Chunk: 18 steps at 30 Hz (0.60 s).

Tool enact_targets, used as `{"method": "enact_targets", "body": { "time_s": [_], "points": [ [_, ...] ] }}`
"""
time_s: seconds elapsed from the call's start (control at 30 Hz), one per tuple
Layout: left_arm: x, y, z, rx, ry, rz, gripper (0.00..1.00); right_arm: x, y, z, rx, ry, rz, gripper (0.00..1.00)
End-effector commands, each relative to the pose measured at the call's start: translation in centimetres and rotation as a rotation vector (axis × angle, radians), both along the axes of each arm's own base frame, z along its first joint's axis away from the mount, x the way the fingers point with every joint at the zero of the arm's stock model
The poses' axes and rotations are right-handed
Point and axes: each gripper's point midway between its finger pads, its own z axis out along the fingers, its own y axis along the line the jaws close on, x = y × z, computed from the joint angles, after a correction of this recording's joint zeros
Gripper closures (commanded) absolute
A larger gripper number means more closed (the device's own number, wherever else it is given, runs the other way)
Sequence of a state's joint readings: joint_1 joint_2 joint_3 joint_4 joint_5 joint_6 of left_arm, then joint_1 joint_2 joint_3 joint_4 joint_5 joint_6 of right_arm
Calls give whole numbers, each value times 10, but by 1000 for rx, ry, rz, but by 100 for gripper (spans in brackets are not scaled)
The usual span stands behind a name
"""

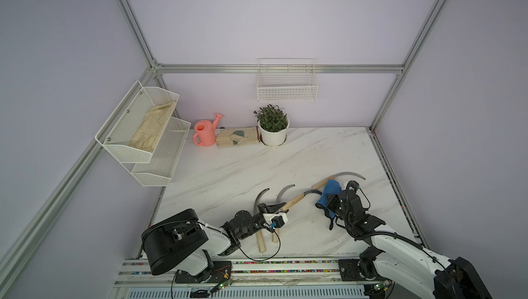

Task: Wipe small sickles with rags
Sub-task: Wipe the small sickle.

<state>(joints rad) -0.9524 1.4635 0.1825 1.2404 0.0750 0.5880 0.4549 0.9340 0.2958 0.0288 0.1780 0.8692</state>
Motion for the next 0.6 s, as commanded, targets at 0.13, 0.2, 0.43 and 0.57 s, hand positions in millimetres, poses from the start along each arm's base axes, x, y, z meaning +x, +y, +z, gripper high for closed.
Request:
{"method": "enact_targets", "body": {
  "time_s": [0.13,0.2,0.43,0.57],
  "points": [
    [-6,2,15,-48,-37,-17,100,18,72,68,86,-187,308,100],
    [-6,2,15,-48,-38,-16,100,17,92,72,96,-196,367,100],
    [-6,3,14,-45,-39,-12,100,17,112,57,31,-145,356,100],
    [-6,3,14,-45,-38,-11,100,18,65,28,-40,-52,131,100]
  ]
}}
